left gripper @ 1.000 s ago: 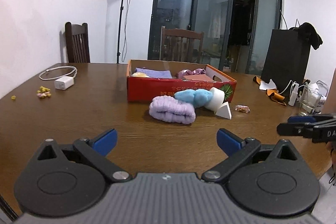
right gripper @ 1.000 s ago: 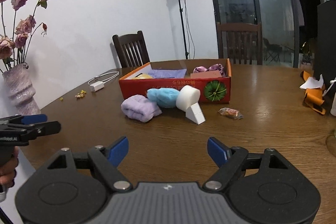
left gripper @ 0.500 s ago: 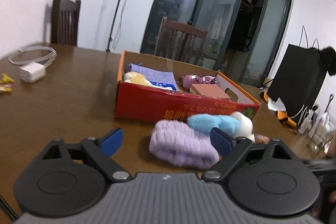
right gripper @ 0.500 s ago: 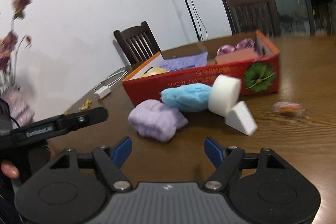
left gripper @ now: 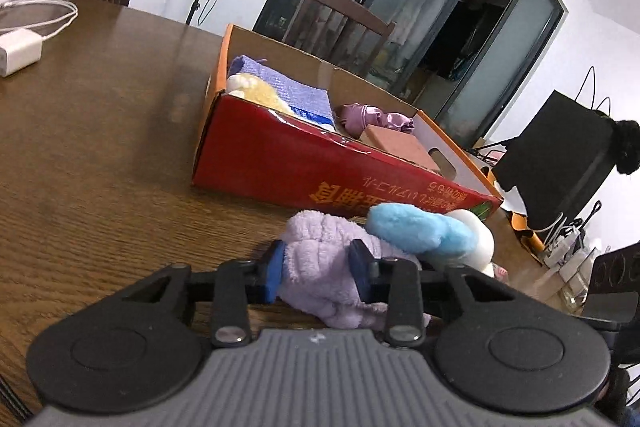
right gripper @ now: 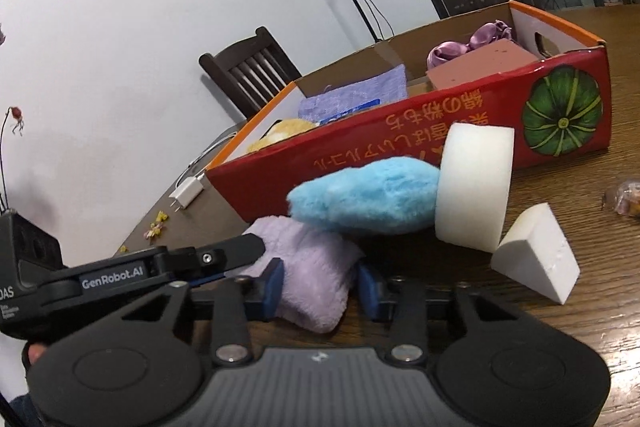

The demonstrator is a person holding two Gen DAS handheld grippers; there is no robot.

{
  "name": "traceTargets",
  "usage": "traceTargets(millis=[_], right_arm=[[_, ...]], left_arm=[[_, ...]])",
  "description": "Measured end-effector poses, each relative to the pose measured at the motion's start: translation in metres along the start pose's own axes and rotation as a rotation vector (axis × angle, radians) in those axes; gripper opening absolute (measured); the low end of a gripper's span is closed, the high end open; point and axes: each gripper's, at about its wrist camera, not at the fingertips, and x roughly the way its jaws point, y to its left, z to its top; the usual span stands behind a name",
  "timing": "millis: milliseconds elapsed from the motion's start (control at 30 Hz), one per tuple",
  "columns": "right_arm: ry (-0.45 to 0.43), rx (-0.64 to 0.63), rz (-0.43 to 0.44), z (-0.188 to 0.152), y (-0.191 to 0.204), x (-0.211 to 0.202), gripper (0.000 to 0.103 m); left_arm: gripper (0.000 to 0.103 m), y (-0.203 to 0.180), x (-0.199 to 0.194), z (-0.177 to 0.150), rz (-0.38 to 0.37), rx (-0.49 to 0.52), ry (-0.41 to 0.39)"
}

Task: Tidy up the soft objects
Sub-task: 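Close both grippers on the lavender fuzzy towel and lift it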

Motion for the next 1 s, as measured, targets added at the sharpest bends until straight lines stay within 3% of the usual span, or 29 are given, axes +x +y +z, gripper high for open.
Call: traceTargets(millis=[400,633,800,867,1000], right_arm=[[0.012,-0.050,0.016,-0.002,0.003,0.000,0.032],[0.017,-0.047,0.032,-0.002,0.001,-0.003,0.028],[0.001,-0.112,0.036,-0.032,0.023,-0.048,0.024],[0.004,-0.116,0.045,-0.048,0.028,-0.071,0.024],[0.009,-0.170,0.041,-0.074,0.040,-0.120,0.024]], left_arm=[[0.034,-0.008,0.000,-0.003,0.021,0.072,-0.007],[0.032,-0.004,-0.009,-0.006,0.004,0.010,-0.023],[0.031,-0.023,-0.062,-0.049,-0.042,-0.033,-0.098],[0.031,-0.029,-0.081,-0.069,-0.067,-0.083,-0.109],[0.031,-0.051,-0.117,-0.102,-0.107,-0.088,-0.112]])
